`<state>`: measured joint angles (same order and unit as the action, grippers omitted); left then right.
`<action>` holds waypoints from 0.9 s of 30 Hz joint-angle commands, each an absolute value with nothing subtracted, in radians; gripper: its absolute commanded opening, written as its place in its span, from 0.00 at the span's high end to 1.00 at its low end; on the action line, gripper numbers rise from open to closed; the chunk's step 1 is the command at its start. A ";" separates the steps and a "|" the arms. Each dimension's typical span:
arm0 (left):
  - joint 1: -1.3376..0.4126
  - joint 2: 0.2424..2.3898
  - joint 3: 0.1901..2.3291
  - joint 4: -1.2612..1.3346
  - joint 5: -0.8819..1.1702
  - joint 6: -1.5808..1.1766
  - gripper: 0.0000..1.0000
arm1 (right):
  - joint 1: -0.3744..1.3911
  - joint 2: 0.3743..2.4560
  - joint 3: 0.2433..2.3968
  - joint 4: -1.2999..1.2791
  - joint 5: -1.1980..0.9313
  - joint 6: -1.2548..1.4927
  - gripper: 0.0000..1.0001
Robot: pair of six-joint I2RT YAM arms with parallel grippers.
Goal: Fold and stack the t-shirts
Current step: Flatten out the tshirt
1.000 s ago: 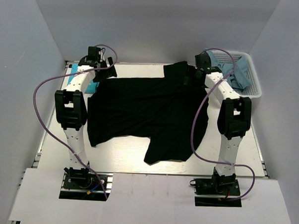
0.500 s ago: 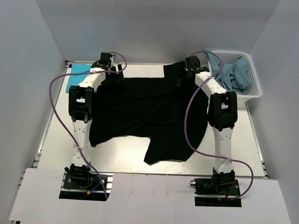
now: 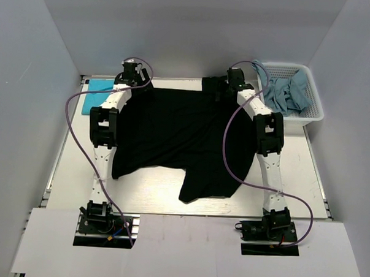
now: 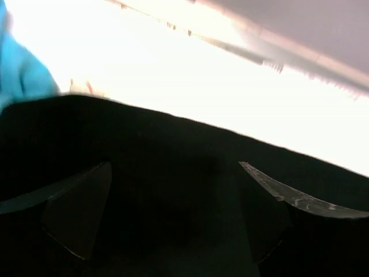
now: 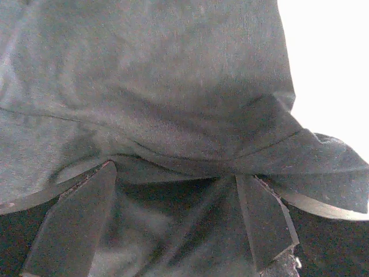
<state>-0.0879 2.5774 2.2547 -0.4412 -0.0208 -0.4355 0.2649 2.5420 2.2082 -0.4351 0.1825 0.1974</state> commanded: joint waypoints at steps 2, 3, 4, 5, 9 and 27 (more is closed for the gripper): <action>-0.052 2.672 2.314 -0.344 0.043 -0.515 0.01 | 0.245 2.618 2.264 -0.287 0.118 0.173 0.10; -0.052 2.683 2.345 -0.331 0.043 -0.529 0.01 | 0.241 2.620 2.276 -0.267 0.127 0.173 0.10; -0.052 2.683 2.373 -0.318 0.054 -0.529 0.01 | 0.242 2.620 2.290 -0.265 0.126 0.172 0.10; -0.052 2.683 2.393 -0.296 0.054 -0.529 0.01 | 0.241 2.615 2.310 -0.259 0.123 0.164 0.10; -0.052 2.616 2.370 -0.114 0.126 -0.538 0.01 | 0.238 2.507 2.313 -0.251 0.086 0.085 0.10; -0.092 1.309 1.084 -0.432 0.373 -0.578 0.01 | 0.339 1.336 1.090 -0.664 -0.138 0.304 0.10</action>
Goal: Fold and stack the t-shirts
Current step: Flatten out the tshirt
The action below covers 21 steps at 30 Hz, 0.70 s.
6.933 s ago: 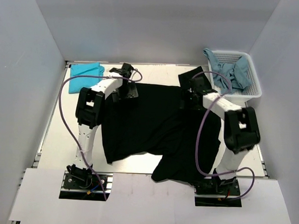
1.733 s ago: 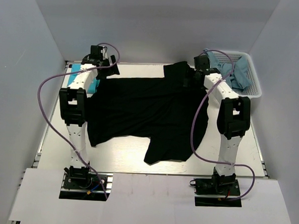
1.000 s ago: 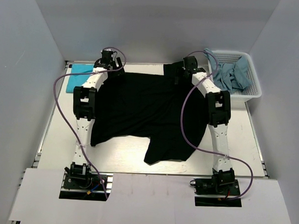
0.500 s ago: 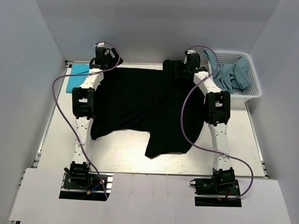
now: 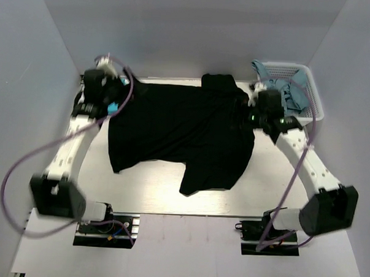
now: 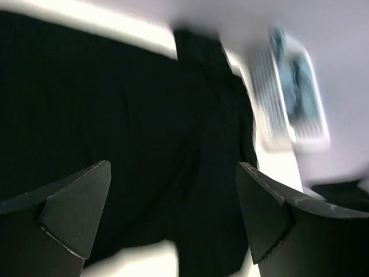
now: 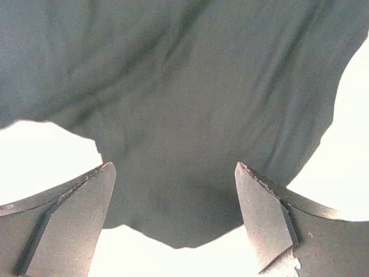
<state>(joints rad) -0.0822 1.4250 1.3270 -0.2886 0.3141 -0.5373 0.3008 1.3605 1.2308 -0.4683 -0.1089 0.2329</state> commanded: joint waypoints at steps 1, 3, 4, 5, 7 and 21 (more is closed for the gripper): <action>-0.092 1.252 1.021 -0.460 0.373 -0.622 0.01 | 0.359 1.304 0.968 -0.681 -0.155 0.311 0.10; -0.092 1.109 0.862 -0.530 0.373 -0.650 0.01 | 0.392 1.200 0.860 -0.721 -0.196 0.359 0.10; -0.092 1.067 0.818 -0.558 0.373 -0.681 0.01 | 0.415 1.178 0.795 -0.722 -0.236 0.373 0.10; -0.092 1.030 0.783 -0.586 0.373 -0.681 0.01 | 0.429 1.128 0.741 -0.724 -0.242 0.400 0.10; -0.092 0.933 0.712 -0.665 0.373 -0.693 0.01 | 0.468 1.109 0.695 -0.713 -0.252 0.419 0.10; -0.092 0.842 0.667 -0.784 0.325 -0.693 0.01 | 0.537 1.368 0.624 -0.390 -0.138 0.486 0.31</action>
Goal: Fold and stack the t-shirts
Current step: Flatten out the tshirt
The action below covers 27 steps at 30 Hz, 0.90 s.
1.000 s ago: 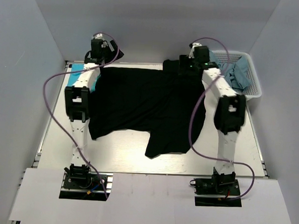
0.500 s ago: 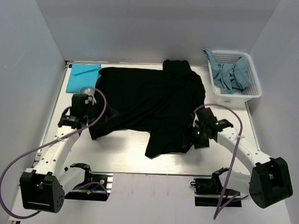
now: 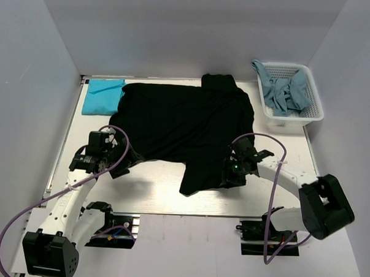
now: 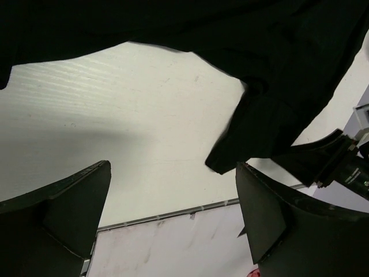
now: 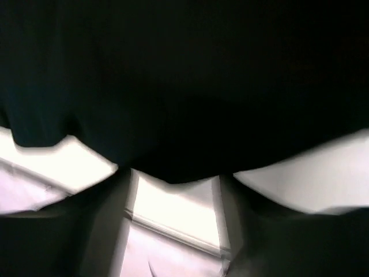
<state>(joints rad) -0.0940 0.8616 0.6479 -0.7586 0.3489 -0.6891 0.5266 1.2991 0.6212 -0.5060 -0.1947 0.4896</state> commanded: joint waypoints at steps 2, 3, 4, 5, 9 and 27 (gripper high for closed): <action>-0.092 0.832 0.667 -0.793 0.296 -0.693 0.01 | 0.537 1.358 0.635 -0.390 -0.162 0.483 0.49; -0.092 0.831 0.667 -0.793 0.296 -0.684 0.01 | 0.540 1.347 0.646 -0.388 -0.164 0.485 0.56; -0.092 0.831 0.667 -0.793 0.285 -0.684 0.01 | 0.538 1.306 0.653 -0.408 -0.149 0.491 0.81; -0.092 0.831 0.667 -0.793 0.285 -0.684 0.01 | 0.535 1.293 0.675 -0.422 -0.141 0.492 0.94; -0.092 0.856 0.686 -0.804 0.276 -0.661 0.01 | 0.537 1.250 0.829 -0.518 -0.149 0.505 1.00; -0.074 1.127 0.910 -0.825 0.221 -0.588 0.01 | 0.499 2.228 2.250 -1.105 -0.132 0.469 0.44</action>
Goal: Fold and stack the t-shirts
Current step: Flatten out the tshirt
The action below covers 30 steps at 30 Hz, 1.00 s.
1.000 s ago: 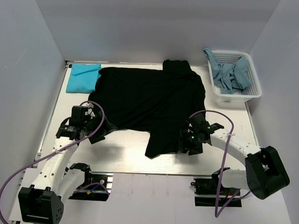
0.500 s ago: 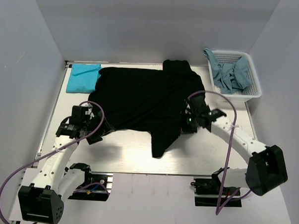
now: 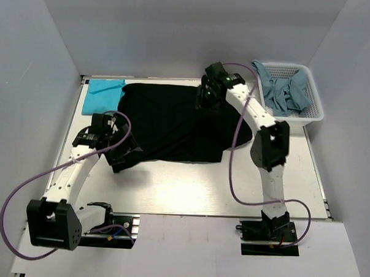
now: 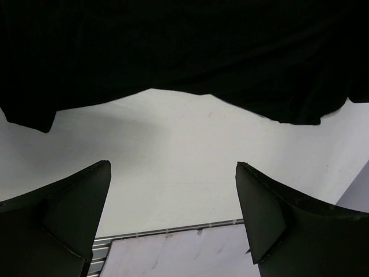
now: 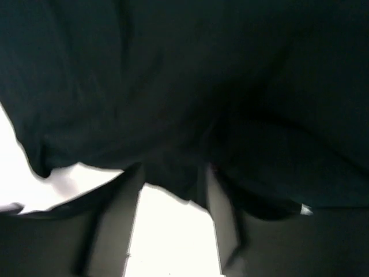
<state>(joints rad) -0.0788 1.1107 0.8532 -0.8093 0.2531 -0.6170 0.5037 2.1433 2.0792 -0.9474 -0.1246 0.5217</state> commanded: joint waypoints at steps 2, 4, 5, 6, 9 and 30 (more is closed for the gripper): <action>-0.074 1.143 0.919 -0.838 0.190 -0.577 0.01 | 0.502 2.211 2.164 -1.097 -0.105 0.439 0.35; -0.074 1.154 0.919 -0.856 0.181 -0.577 0.01 | 0.494 2.068 1.942 -0.978 -0.077 0.430 0.30; -0.074 1.163 0.919 -0.856 0.158 -0.577 0.01 | 0.494 1.975 1.792 -0.938 -0.051 0.420 0.30; -0.074 1.163 0.919 -0.874 0.149 -0.577 0.01 | 0.485 1.889 1.660 -0.846 -0.040 0.425 0.27; -0.074 1.163 0.907 -0.922 0.091 -0.630 0.01 | 0.474 1.708 1.405 -0.763 -0.005 0.433 0.26; -0.046 1.176 0.614 -0.698 -0.238 -0.986 0.10 | 0.440 1.703 1.049 -0.419 -0.166 0.399 0.29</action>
<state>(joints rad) -0.0536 1.1599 0.6258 -0.8368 -0.1669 -0.9646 0.4400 1.6882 1.0657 -0.4709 -0.1169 0.4107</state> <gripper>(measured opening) 0.914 0.711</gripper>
